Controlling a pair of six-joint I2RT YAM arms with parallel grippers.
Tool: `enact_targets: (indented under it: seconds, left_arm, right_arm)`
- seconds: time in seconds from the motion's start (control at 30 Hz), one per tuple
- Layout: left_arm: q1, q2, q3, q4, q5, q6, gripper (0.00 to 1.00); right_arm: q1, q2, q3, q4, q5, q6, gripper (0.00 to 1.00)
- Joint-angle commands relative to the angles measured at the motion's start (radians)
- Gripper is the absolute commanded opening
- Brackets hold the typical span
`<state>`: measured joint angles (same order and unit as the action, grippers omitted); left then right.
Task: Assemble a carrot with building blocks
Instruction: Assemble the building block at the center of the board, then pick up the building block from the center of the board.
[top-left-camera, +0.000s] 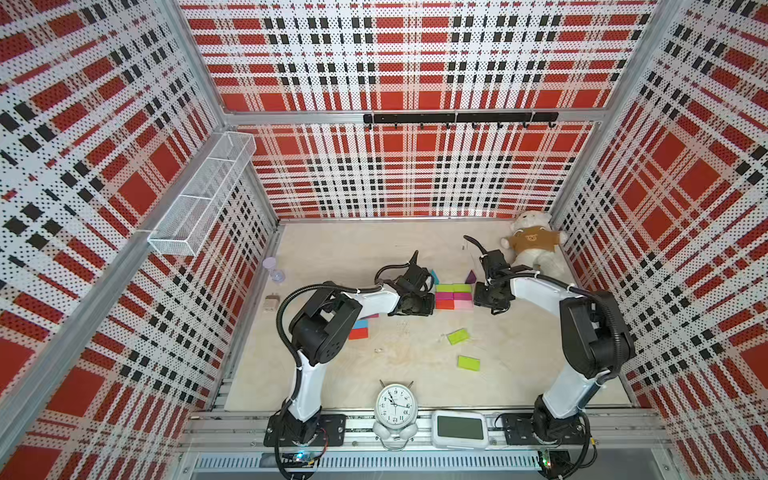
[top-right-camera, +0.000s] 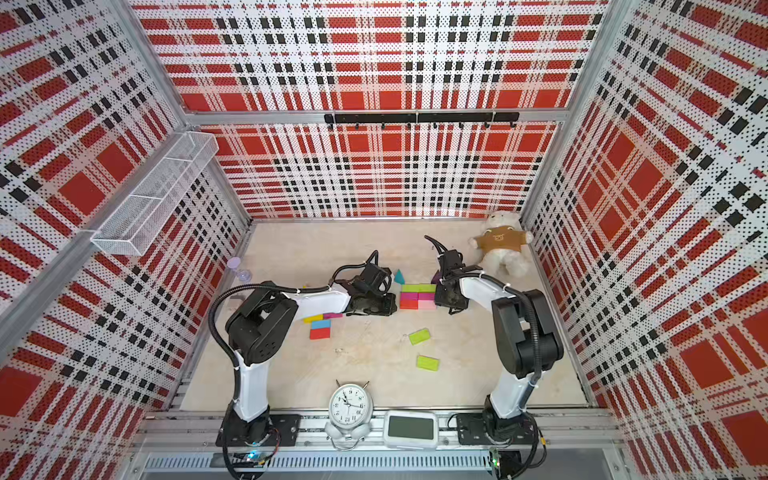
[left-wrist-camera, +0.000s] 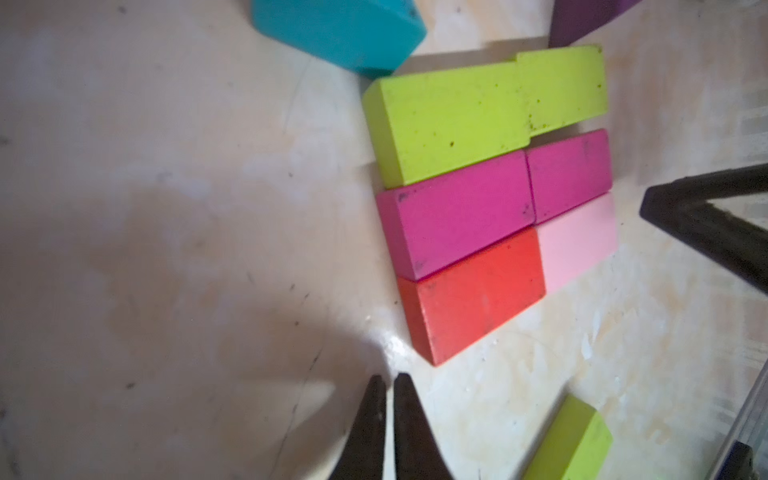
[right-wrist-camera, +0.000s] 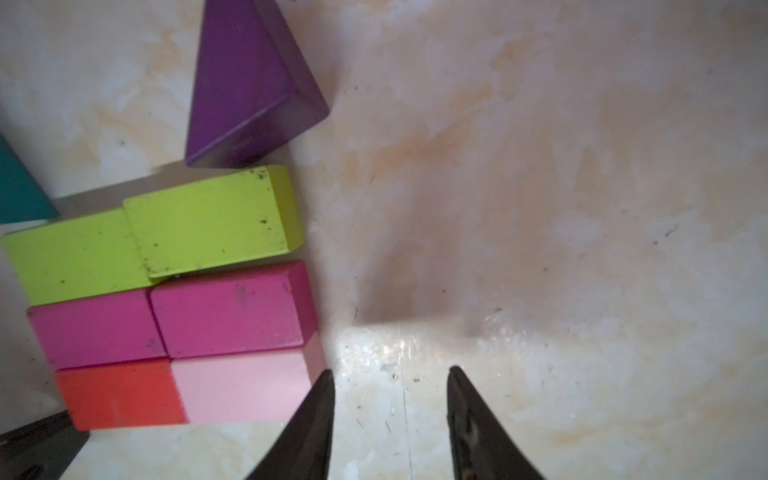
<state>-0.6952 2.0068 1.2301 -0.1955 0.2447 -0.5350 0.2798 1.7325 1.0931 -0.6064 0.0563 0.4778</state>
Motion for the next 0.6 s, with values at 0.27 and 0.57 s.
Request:
enact_targets:
  seconds: [0.27, 0.57]
  left_arm:
    - [0.021, -0.209, -0.08, 0.042, -0.09, -0.006, 0.14]
    - [0.056, -0.483, -0.233, 0.113, -0.162, 0.019, 0.3]
  right_arm:
    - [-0.006, -0.144, -0.001, -0.025, -0.039, -0.025, 0.47]
    - [0.076, -0.298, -0.106, -0.055, -0.057, -0.078, 0.54]
